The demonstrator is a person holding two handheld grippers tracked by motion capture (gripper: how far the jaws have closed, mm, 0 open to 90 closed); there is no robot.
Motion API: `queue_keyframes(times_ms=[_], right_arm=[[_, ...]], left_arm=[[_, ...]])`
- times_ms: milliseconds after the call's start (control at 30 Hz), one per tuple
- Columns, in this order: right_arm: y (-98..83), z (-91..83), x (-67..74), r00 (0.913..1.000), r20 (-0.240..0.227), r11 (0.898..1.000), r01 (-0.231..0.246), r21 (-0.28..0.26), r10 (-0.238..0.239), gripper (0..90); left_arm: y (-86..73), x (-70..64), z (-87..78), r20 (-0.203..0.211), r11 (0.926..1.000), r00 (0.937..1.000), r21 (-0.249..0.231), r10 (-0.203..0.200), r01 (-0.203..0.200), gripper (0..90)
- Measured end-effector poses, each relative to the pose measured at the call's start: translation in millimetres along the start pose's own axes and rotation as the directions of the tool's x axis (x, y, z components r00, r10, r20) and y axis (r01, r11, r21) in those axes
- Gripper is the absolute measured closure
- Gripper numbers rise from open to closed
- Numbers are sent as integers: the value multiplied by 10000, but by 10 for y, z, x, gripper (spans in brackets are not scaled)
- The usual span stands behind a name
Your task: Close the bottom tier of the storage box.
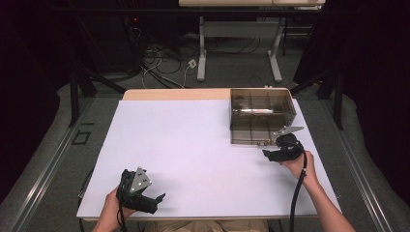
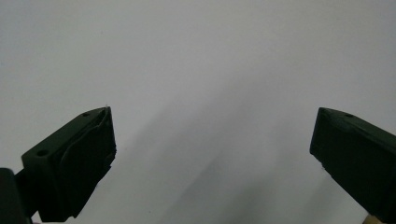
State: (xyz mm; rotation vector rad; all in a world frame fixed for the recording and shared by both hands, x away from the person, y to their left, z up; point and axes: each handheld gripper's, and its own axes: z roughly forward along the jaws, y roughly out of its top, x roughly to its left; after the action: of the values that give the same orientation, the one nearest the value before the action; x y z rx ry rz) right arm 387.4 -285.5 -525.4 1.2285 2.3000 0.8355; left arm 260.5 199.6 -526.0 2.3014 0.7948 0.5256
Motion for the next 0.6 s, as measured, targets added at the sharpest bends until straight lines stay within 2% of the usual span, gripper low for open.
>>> queue_keyframes(times_ms=[100, 200, 233, 300, 367, 500, 567, 600], right_arm=[[-6, 1, 10, 9995, 223, 9997, 216, 63, -217, 629], [-2, -16, 13, 9984, 447, 9994, 336, -37, -334, 756], [-8, 0, 14, 9988, 397, 9990, 303, -328, -290, 789], [-9, -10, 24, 9976, 606, 9994, 340, -102, -333, 852], [-14, 8, 27, 9961, 807, 9993, 375, -46, -370, 897], [-22, 55, 3, 9929, 1084, 9988, 488, -49, -480, 900], [-23, 74, 6, 9919, 1120, 9982, 581, 145, -593, 900], [-25, 94, 13, 9931, 1057, 9987, 485, 163, -500, 900]], left_arm=[[5, -3, -2, -24, 10000, 10000, 48, 15, -15, 3], [7, -1, -1, -30, 10000, 10000, 46, 12, -12, 3], [7, -2, 2, -25, 10000, 10000, 62, 11, -11, 3], [9, -3, 1, -17, 10000, 10000, 53, 28, -28, 3], [6, -8, 9, -21, 10000, 10000, 10, -21, 21, 2], [5, -7, 4, -21, 10000, 10000, 55, -3, 3, 2], [0, -6, 4, 4, 10000, 10000, 57, -44, 44, 3], [-2, -7, 4, -31, 10000, 10000, 44, -61, 62, 2]])
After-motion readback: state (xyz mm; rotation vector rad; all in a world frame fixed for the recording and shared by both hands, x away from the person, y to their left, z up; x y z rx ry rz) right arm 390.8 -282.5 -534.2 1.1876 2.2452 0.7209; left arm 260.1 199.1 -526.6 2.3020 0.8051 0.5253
